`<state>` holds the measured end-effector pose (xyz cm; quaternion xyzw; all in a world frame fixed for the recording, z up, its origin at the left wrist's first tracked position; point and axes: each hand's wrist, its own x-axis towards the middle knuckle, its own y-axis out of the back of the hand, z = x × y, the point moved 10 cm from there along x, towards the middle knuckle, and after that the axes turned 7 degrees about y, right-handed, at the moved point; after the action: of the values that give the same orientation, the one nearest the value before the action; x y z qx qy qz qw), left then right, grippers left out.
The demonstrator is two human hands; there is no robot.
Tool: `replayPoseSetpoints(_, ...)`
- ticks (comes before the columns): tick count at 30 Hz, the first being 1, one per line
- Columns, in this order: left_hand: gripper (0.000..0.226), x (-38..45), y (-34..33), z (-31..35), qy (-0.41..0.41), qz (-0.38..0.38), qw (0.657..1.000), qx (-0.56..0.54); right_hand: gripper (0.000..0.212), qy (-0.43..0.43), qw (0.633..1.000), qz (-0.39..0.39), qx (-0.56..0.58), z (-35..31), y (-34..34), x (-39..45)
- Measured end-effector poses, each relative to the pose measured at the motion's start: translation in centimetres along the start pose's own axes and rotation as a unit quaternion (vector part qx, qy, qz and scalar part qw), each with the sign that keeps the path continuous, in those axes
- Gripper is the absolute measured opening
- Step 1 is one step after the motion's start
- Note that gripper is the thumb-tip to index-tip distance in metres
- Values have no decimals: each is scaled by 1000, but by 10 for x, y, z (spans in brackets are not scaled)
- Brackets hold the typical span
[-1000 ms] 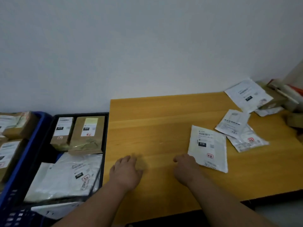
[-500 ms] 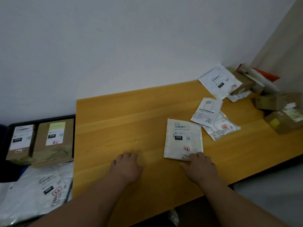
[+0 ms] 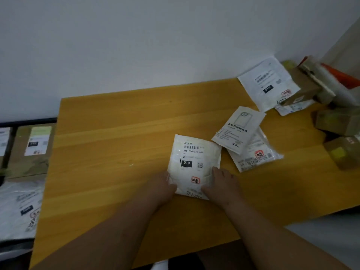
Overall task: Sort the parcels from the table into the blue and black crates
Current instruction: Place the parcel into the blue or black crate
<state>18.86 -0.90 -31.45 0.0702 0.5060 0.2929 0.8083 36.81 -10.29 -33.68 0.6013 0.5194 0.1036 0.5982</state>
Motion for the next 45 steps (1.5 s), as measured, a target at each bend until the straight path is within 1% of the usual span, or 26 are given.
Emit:
replayPoseSetpoints(2, 45, 3, -2, 0, 28, 8, 995, -91, 71, 23, 1000, 19, -7, -3, 0, 3)
replayPoseSetpoints(4, 42, 4, -1, -5, 67, 22, 982, -177, 66, 24, 999, 20, 9, -4, -2, 5)
replayPoseSetpoints(6, 42, 6, 2, -14, 102, 44, 967, -230, 55, 28, 997, 24, 67, -10, 0, 6)
replayPoseSetpoints(7, 40, 6, 3, -19, 113, 54, 960, -252, 45, 22, 990, 34, 132, -11, 3, 8)
replayPoseSetpoints(8, 37, 5, 6, -23, 119, 63, 952, -275, 41, 5, 975, 35, 219, -12, 6, 8)
replayPoseSetpoints(9, 33, 3, 10, -28, 122, 75, 945, -295, 45, -15, 949, 22, 313, -15, 5, 7)
replayPoseSetpoints(10, 31, 3, 15, -32, 121, 86, 939, -311, 55, -35, 920, -1, 391, -19, 2, 6)
replayPoseSetpoints(11, 29, 2, 20, -37, 120, 95, 933, -327, 64, -55, 894, -16, 444, -23, 1, 4)
replayPoseSetpoints(12, 26, -1, 24, -41, 117, 98, 927, -344, 68, -73, 874, -26, 480, -25, -1, 4)
replayPoseSetpoints(13, 21, -4, 29, -46, 114, 99, 921, -359, 64, -82, 856, -33, 509, -29, -2, 3)
replayPoseSetpoints(14, 17, -9, 35, -49, 107, 99, 915, -375, 53, -84, 841, -45, 532, -35, -3, 3)
replayPoseSetpoints(15, 16, -12, 40, -54, 98, 100, 909, -393, 38, -81, 832, -60, 546, -44, -4, 1)
replayPoseSetpoints(16, 15, -15, 46, -59, 92, 101, 901, -412, 25, -72, 831, -78, 546, -53, -6, 0)
replayPoseSetpoints(17, 14, -20, 52, -65, 89, 100, 891, -434, 18, -62, 830, -91, 547, -64, -6, -3)
replayPoseSetpoints(19, 12, -28, 63, -76, 85, 98, 867, -482, 13, -38, 824, -104, 556, -88, -6, -7)
replayPoseSetpoints(21, 13, -36, 76, -86, 77, 97, 851, -510, 13, -11, 823, -107, 558, -113, -5, -12)
replayPoseSetpoints(23, 13, -48, 94, -98, 62, 108, 841, -526, 14, 7, 834, -97, 542, -136, -3, -18)
replayPoseSetpoints(27, 13, -76, 132, -132, 35, 124, 826, -549, 24, 29, 849, -79, 522, -189, -11, -34)
replayPoseSetpoints(28, 13, -84, 142, -143, 31, 131, 822, -553, 23, 36, 848, -79, 522, -205, -15, -39)
replayPoseSetpoints(32, 15, -114, 177, -196, 23, 153, 808, -568, 10, 61, 849, -74, 520, -269, -35, -63)
replayPoseSetpoints(34, 17, -125, 194, -224, 24, 161, 803, -573, 10, 71, 849, -71, 519, -297, -47, -74)
replayPoseSetpoints(39, 22, -140, 223, -277, 29, 178, 789, -587, 18, 108, 847, -78, 515, -353, -66, -95)
replayPoseSetpoints(42, 32, -145, 230, -290, 30, 178, 781, -597, 17, 127, 853, -82, 499, -374, -65, -98)
replayPoseSetpoints(45, 38, -150, 240, -296, 25, 189, 771, -608, 25, 138, 855, -118, 486, -394, -66, -96)
